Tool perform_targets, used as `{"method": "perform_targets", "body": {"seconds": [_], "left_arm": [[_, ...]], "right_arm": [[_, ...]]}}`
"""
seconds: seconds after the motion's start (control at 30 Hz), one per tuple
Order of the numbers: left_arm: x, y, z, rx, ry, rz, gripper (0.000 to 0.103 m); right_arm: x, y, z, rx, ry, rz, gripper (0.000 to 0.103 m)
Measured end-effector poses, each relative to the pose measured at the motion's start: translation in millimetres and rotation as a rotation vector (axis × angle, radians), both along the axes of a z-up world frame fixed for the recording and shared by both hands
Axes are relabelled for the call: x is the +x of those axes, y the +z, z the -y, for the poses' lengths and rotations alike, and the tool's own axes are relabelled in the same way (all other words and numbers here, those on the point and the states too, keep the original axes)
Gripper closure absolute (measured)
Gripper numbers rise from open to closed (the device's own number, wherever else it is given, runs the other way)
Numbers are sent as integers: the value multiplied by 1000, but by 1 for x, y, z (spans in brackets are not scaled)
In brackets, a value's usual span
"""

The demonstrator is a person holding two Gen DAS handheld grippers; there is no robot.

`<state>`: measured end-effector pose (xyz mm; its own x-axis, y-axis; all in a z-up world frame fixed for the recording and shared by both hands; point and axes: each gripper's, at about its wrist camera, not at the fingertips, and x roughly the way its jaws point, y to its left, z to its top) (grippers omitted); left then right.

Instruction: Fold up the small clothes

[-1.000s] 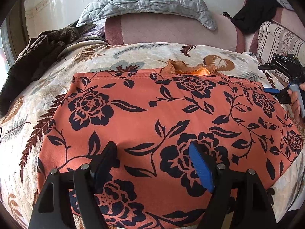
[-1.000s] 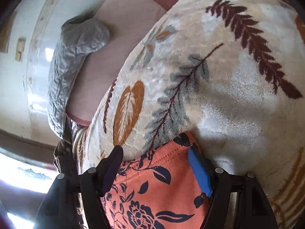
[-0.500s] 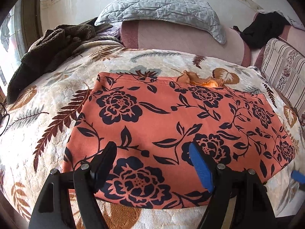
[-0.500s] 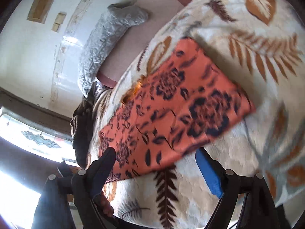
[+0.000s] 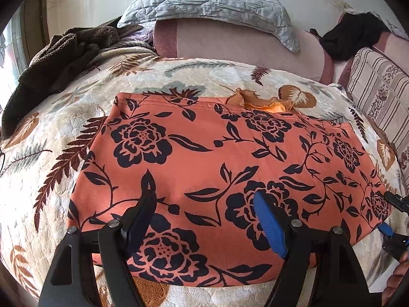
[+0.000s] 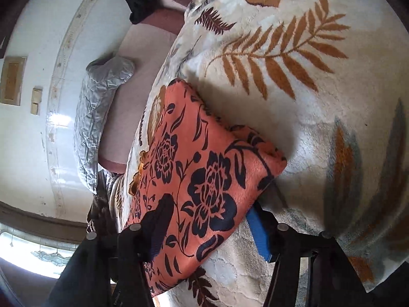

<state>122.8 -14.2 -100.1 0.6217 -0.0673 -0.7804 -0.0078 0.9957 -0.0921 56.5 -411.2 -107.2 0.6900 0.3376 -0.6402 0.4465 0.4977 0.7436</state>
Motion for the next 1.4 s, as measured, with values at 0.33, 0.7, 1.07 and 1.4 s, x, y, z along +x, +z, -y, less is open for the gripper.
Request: {"method": "perform_targets", "body": {"seconds": [0.33, 0.7, 1.07, 1.4], "left_arm": [[-2, 0, 14, 2, -19, 38, 24], [-3, -3, 29, 78, -40, 58, 24], [-5, 24, -66, -152, 107, 86, 24], [-37, 10, -268, -255, 643, 87, 26]], "right_arm": [[13, 13, -2, -126, 57, 8, 64], [34, 3, -7, -135, 66, -44, 60], [58, 149, -160, -659, 306, 193, 93], [80, 21, -376, -734, 841, 34, 93]]}}
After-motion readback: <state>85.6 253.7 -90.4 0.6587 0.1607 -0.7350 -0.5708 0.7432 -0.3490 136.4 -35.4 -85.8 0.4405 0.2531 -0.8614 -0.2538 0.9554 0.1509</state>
